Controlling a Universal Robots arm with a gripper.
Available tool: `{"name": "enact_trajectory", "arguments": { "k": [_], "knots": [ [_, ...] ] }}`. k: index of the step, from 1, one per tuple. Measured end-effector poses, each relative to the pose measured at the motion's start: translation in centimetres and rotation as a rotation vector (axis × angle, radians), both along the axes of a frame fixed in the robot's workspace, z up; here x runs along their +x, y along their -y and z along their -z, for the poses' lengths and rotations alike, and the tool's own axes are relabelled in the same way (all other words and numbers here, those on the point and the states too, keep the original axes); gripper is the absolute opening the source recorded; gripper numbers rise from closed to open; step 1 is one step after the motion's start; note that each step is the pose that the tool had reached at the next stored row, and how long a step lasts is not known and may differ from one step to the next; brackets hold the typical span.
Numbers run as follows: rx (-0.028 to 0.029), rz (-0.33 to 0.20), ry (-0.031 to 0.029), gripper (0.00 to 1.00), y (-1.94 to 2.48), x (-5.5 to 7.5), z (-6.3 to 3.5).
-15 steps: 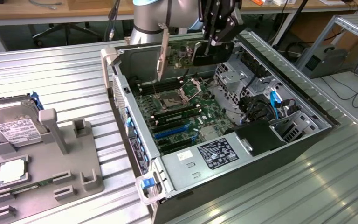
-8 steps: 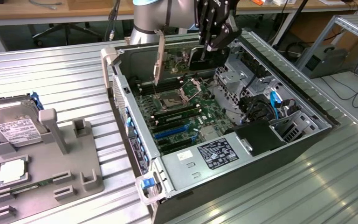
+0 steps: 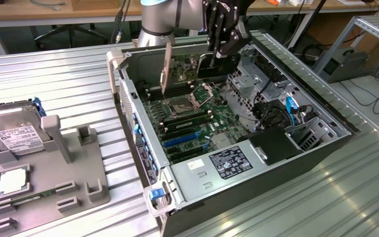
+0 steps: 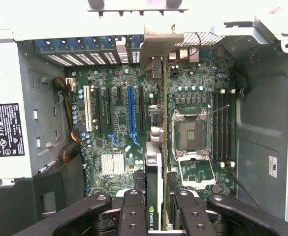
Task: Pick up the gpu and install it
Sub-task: 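Insert the gpu into the slot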
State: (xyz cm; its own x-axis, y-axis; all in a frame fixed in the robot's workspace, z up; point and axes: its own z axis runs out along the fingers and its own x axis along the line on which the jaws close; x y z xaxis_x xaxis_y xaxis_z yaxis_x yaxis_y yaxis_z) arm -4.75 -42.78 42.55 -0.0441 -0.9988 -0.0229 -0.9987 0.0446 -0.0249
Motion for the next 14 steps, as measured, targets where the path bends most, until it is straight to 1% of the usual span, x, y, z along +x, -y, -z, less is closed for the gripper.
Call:
{"name": "enact_trajectory", "arguments": {
  "k": [4, 8, 11, 13, 14],
  "knots": [
    [0.0008, 0.0, 0.0002, 0.27, 0.0, 0.0, 0.03],
    [0.0078, 0.0, 0.0003, 0.27, 0.0, 0.0, 0.42],
    [0.0101, 0.0, 0.0002, 0.27, 0.0, 0.0, 1.06],
    [0.0143, 0.0, 0.0003, 0.27, 0.0, -0.1, 1.65],
    [0.0154, 0.0, 0.0002, 0.27, 0.0, -0.1, 1.86]
  ]
}}
